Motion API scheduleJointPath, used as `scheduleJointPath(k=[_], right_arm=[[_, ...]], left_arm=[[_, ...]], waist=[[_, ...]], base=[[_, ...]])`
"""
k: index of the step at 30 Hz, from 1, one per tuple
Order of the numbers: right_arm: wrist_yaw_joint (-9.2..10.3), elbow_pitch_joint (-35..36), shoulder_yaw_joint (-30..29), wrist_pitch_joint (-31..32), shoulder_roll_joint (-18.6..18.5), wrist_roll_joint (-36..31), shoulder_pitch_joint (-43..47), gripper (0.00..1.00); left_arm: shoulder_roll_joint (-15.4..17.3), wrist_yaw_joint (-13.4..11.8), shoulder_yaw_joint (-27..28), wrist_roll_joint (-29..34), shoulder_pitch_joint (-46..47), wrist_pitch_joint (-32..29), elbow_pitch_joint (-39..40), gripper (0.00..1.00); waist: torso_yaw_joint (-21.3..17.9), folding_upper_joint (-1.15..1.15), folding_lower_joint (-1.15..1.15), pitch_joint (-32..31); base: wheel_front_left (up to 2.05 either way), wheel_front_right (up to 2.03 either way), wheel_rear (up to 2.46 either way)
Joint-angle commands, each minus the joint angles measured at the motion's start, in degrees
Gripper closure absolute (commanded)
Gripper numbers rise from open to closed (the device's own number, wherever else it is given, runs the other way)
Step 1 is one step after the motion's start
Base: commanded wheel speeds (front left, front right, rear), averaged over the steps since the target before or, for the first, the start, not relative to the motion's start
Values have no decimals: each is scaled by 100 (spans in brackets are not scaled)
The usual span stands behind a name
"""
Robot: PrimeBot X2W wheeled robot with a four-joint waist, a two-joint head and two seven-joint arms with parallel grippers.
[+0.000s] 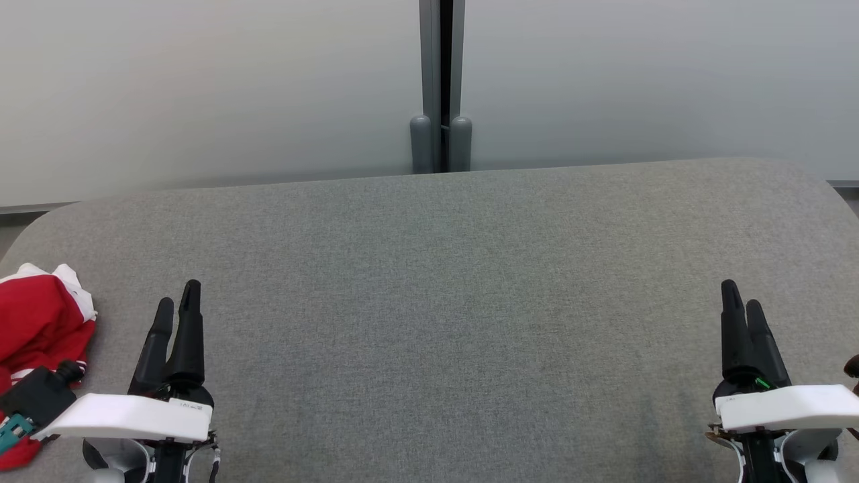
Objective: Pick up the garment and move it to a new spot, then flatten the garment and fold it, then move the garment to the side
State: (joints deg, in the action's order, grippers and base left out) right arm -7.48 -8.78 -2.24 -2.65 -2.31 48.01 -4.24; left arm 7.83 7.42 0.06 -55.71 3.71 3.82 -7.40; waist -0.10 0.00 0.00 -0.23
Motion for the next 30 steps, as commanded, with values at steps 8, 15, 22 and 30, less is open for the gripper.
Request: scheduleJointPath(k=[8,15,22,30], right_arm=[[-2,141,51,-86,-55,-912,48,0],[-2,135,75,-99,-56,-1514,124,0],[-2,143,105,-169,-58,-2029,207,0],[-2,56,263,-268,-60,-2628,338,0]], left_arm=[[124,-8,-48,914,-50,160,96,0],[174,-14,-121,1564,-153,283,43,0],[159,-34,-215,2118,-262,395,-15,0],[156,-102,-252,2735,-381,535,-68,0]], waist=[[-7,0,0,-43],[-5,0,0,-75],[-11,0,0,-112],[-30,0,0,-146]], base=[[0,0,0],[0,0,0],[0,0,0],[0,0,0]])
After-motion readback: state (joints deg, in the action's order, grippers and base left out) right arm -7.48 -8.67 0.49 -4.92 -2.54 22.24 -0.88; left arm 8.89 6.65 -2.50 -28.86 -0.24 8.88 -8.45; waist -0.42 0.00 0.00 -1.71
